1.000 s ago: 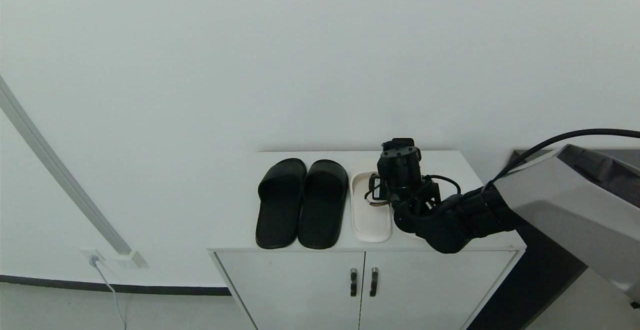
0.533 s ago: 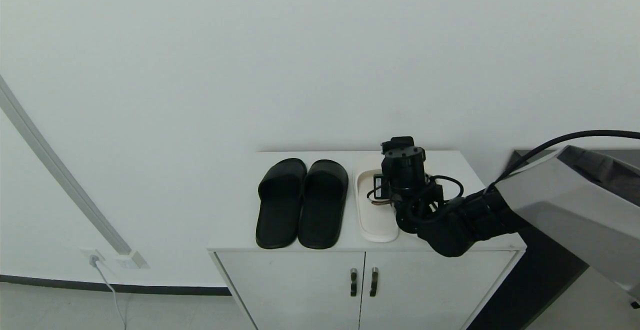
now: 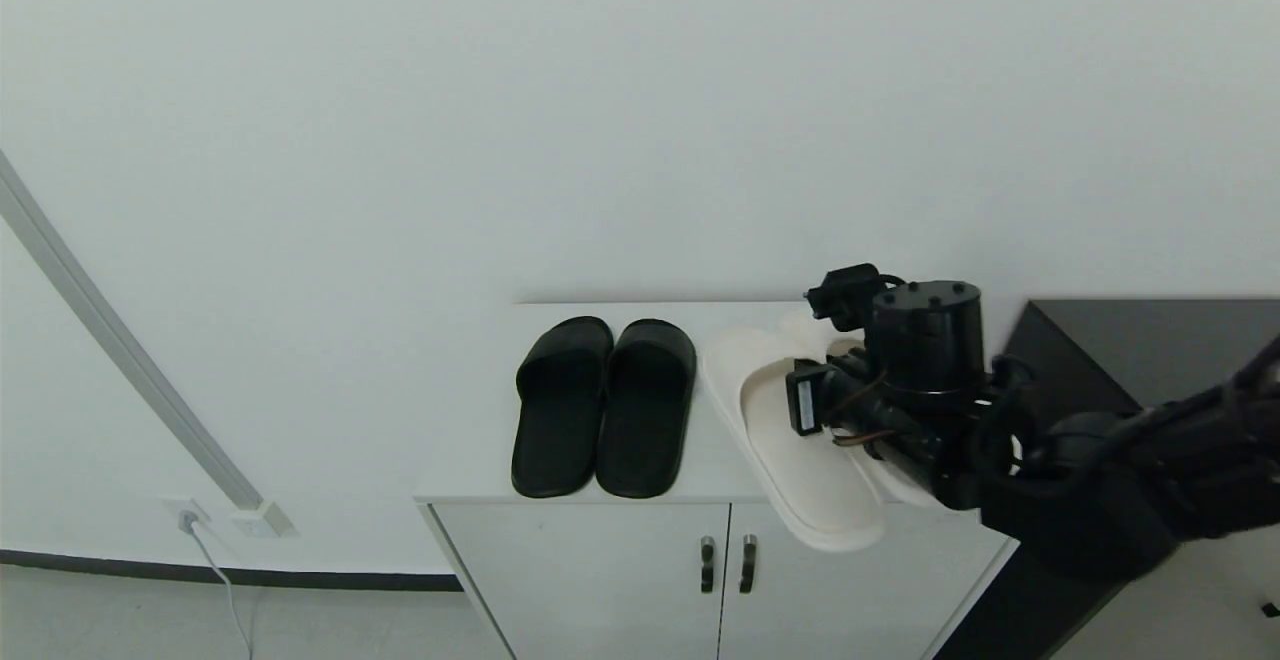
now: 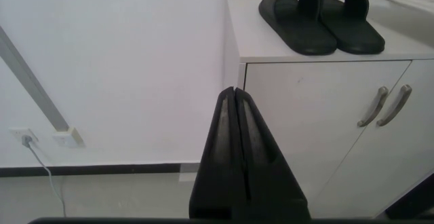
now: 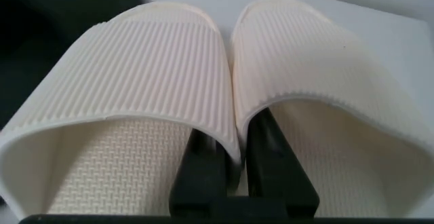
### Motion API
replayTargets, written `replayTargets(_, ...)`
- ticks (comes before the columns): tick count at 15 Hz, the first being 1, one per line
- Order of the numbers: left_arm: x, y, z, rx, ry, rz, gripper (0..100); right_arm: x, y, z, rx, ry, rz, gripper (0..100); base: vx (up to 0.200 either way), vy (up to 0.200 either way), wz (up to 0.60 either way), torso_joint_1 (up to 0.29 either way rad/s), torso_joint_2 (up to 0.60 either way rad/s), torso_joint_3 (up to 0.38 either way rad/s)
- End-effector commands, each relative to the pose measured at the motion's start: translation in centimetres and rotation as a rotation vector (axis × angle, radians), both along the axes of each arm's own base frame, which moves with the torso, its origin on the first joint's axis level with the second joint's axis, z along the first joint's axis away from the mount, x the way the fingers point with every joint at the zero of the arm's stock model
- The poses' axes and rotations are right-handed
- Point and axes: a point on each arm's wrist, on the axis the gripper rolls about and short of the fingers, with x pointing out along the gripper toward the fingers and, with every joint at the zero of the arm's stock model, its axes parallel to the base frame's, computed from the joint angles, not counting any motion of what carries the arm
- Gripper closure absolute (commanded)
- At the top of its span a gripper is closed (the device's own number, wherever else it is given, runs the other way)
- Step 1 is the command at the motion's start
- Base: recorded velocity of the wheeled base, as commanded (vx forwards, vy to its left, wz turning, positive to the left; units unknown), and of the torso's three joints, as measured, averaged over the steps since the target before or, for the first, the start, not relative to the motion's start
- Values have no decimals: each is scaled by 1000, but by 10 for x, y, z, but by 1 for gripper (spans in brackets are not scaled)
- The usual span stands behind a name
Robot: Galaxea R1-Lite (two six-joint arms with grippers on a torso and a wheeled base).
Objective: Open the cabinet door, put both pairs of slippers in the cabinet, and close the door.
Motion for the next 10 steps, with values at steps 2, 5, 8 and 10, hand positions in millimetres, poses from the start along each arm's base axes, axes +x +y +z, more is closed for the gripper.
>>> replayTargets(2,0,0,0,-2,1,1,100,-83,-48,34,80,18,367,100,0,0,0,0,0,0)
replayTargets(5,0,0,0,-2,1,1,100,-115,-72,31,101,88,569,100,0,0,0,0,0,0)
replayTargets(8,0,0,0,-2,1,1,100,-115,-71,24,73,115,581,100,0,0,0,0,0,0)
replayTargets(10,0,0,0,-2,1,1,100,-116,-71,21,58,118,587,100,-200,0,0,2,5,2)
